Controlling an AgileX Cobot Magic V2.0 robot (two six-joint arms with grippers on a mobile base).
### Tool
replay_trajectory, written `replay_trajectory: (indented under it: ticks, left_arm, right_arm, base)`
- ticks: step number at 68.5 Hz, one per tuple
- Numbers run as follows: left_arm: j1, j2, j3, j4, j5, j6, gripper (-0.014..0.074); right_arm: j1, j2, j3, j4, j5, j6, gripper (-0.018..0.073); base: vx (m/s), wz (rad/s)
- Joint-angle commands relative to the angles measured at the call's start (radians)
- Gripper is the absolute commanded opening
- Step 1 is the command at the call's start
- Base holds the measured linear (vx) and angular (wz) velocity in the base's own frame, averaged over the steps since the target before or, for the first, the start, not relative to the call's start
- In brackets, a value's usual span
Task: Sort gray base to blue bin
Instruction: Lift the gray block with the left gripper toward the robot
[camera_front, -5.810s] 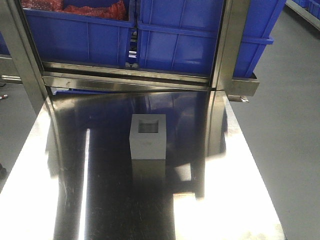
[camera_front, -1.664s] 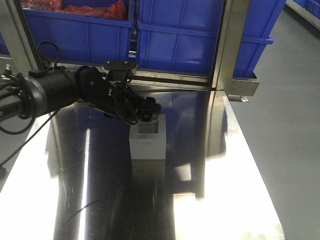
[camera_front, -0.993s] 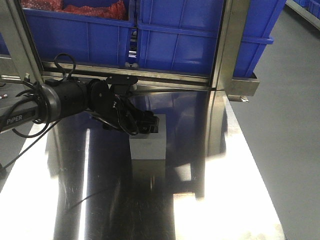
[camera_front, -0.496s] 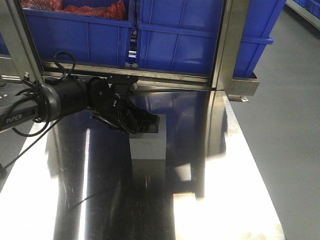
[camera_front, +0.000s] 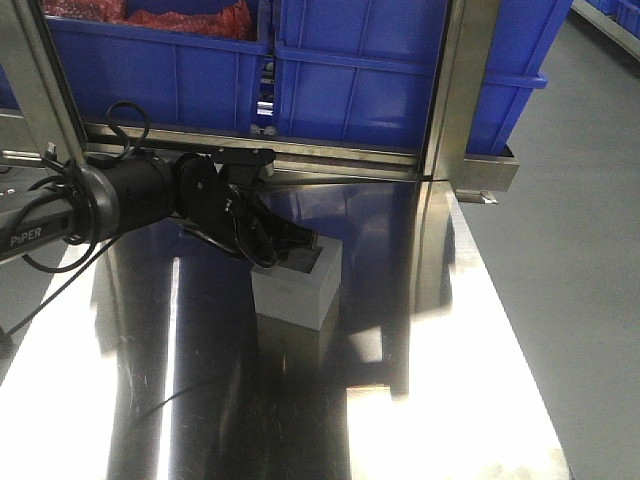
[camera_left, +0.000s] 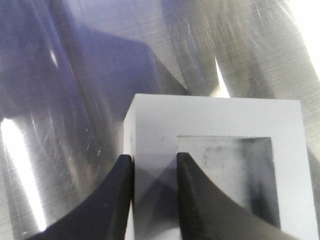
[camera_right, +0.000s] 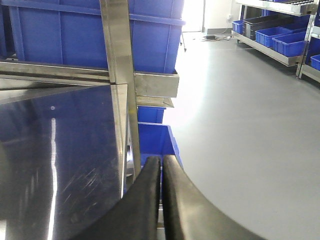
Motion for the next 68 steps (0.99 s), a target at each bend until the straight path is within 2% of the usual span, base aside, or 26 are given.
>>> replay_trajectory:
  ticks: [1,18,32,41,58,68]
  left_arm:
    - [-0.005,-0.099,-0.019,-0.010,-0.064,0.001,-0.0008]
    - [-0.005,-0.319,0.066,0.074,-0.193,-0.002,-0.0004]
    - [-0.005,-0.589,0.296,0.087,-0.373,-0.004,-0.0003]
    - [-0.005,-0.777,0.453,0.125,-0.473,-0.001,-0.0003]
    - [-0.005,-1.059,0.684,0.147,-0.523,-0.001,-0.0003]
    - [-0.005,-1.210,0.828,0.146,-0.607,-0.001,-0.0003]
  right_arm:
    - [-0.005,-0.009,0.001,-0.008,-0.075,-0.012,-0.0005]
    - [-0.005,-0.009,0.001,-0.008,-0.075,-0.012,-0.0005]
    - [-0.005,-0.009,0.001,-0.008,-0.075,-0.012,-0.0005]
    - [-0.005,-0.009,0.001,-0.008,-0.075,-0.012,-0.0005]
    - [-0.005,-0.009,0.001,-0.008,-0.075,-0.012,-0.0005]
    - [-0.005,-0.009,0.001,-0.008,-0.075,-0.012,-0.0005]
  base:
    - [0.00,0.00]
    - [0.00,0.00]
    - [0.00,0.00]
    - [0.00,0.00]
    - [0.00,0.00]
    - [0.00,0.00]
